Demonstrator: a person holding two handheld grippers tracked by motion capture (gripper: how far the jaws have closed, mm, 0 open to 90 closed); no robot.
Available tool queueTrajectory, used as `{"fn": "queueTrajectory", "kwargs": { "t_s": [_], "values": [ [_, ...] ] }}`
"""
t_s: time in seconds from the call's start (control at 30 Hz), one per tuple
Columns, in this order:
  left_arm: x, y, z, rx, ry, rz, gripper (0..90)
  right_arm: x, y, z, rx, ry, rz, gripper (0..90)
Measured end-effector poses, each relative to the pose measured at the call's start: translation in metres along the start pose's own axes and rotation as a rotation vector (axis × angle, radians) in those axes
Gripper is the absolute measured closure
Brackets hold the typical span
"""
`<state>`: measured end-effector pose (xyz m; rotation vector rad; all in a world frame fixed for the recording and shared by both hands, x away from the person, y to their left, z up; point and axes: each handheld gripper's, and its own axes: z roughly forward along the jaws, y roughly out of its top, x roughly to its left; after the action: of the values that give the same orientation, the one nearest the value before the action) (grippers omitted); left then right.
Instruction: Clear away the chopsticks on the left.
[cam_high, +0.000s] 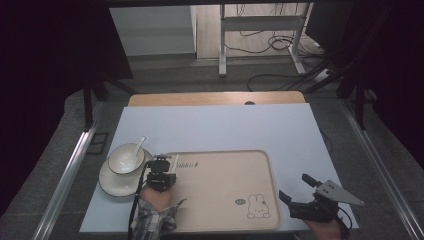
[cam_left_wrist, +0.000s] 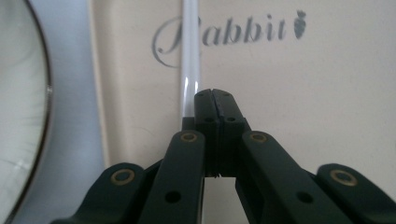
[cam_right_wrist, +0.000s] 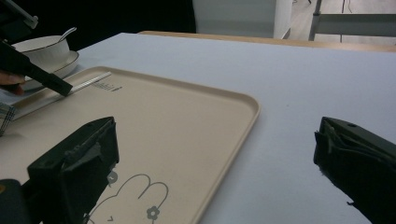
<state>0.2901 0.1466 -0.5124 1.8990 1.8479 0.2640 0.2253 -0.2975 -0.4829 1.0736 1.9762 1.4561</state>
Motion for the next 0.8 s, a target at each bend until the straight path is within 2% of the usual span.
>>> {"fn": "queueTrajectory", "kwargs": {
  "t_s": [0.2,0.63,0.8],
  "values": [
    [0.006,-0.001,0.0,-0.001,0.034,-0.009,90.0,0.0,0.0,0.0,0.0,-0.001,0.001,0.0],
    [0.012,-0.003,-0.004,-0.013,-0.017,-0.016,88.5,0.0,-0.001,0.001,0.002,-0.006,-0.001,0.0],
    [0.009,-0.005,-0.007,-0.015,-0.044,0.01,88.3,0.0,-0.001,0.001,0.003,-0.005,-0.004,0.0]
  ]
}}
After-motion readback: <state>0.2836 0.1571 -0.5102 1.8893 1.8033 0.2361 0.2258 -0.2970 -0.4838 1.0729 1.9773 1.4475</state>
